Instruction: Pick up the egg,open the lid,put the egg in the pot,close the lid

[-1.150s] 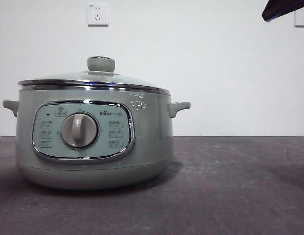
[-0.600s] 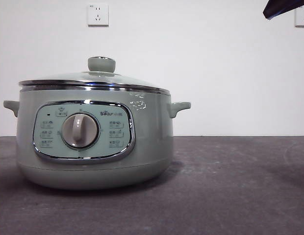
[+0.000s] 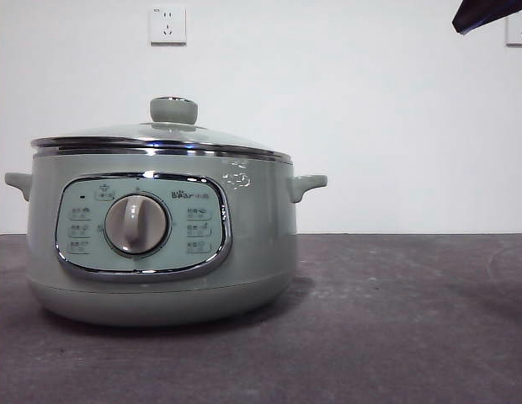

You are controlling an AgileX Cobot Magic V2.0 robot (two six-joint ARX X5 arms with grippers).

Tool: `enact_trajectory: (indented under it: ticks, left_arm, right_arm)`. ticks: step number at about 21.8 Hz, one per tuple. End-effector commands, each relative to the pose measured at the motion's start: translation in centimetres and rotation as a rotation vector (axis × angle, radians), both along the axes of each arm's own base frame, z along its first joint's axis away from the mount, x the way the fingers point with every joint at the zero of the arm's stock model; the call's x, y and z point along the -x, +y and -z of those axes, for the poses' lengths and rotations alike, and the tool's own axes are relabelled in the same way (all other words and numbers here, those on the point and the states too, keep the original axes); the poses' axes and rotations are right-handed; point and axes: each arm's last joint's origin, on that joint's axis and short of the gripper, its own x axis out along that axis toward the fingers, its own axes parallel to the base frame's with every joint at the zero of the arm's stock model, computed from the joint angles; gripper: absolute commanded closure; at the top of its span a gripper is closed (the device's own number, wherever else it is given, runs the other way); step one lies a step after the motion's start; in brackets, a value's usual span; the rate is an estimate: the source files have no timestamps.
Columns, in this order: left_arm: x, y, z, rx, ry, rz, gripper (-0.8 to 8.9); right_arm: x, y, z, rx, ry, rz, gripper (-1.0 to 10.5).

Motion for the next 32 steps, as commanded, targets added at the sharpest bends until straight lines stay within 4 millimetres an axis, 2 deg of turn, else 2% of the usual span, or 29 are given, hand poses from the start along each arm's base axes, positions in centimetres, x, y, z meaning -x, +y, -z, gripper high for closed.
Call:
enact_trajectory:
  ticks: [1,6,26,30,32]
  left_arm:
    - [0.0,0.1,1.3,-0.008,0.009,-0.001,8.16]
    - [0.0,0.1,2.9,0.000,0.019,-0.002,8.16]
    - [0.0,0.1,2.9,-0.001,0.017,-0.004,8.16]
    - [0.0,0.1,2.9,-0.001,0.017,-0.004,8.16]
    - [0.0,0.1,2.9,0.000,0.017,-0.003,8.16]
  right_arm:
    - [0.0,0.0,0.1,-0.006,0.004,0.005,9.5]
    - [0.0,0.0,0.1,-0.006,0.004,0.005,9.5]
    - [0.0,0.0,0.1,0.012,-0.005,-0.004,9.5]
    - [0.2,-1.9,-0.6,0.005,-0.070,0.067,9.5]
    - [0.2,-3.5,-0.2,-0.031,-0.082,0.127,9.5]
